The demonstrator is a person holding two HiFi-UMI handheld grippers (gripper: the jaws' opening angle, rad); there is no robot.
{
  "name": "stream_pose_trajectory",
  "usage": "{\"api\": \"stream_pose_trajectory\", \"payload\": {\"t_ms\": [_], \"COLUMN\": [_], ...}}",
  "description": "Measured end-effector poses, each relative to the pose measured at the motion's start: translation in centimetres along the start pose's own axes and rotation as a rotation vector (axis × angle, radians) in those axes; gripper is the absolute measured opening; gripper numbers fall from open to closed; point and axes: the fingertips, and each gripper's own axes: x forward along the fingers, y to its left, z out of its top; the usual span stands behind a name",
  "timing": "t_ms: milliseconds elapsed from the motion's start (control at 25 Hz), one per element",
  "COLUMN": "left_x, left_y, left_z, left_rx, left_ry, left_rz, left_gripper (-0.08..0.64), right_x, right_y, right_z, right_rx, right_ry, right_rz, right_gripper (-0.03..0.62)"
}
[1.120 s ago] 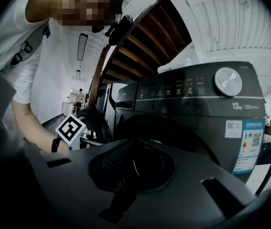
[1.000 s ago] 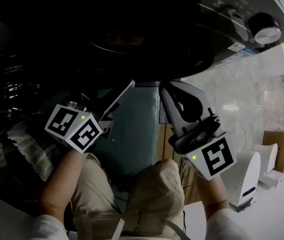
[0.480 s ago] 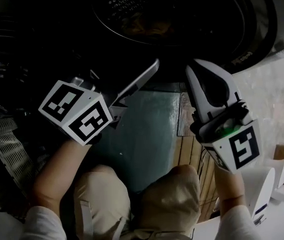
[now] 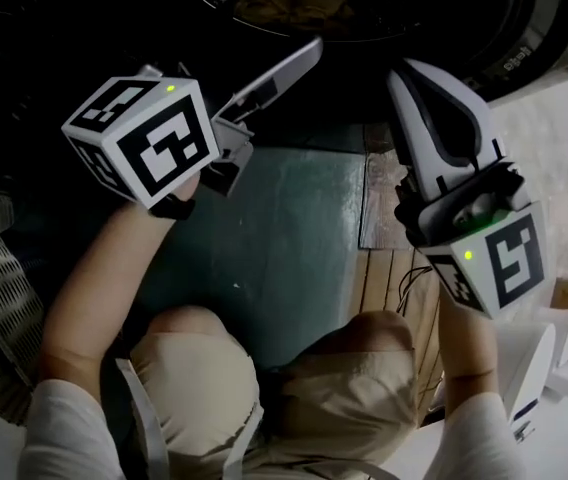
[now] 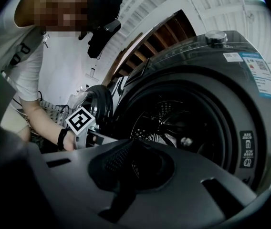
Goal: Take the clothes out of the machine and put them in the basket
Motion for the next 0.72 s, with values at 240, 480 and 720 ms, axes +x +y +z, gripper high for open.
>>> {"api": "stream_pose_trajectory", "payload": {"t_ms": [240,480,720], "left_x": [3.9,7.9,11.6], "left_y": [-0.4,-0.6,0.8], "left_z": [-0.2,-0.7,-3.4], "left_rx": [0.055,0.296,0.392], "left_ry": [0.052,0.134,0.303], "left_rz": [-0.031,-0.023,-0.024], "left_gripper": [0.480,0.480,0.482], "right_x": [-2.1,-4.5,-6.1], "right_y": [-0.9,-1.8,-2.0], "right_z": [0.4,0.7,1.6], "right_rx": [-0.006,-0.007,0.017], "right_ry": [-0.021,-0.031,-0.061], "right_rz": [-0.034,-0.064,-0.076], "right_gripper": [0.014,0.014,0.014]}}
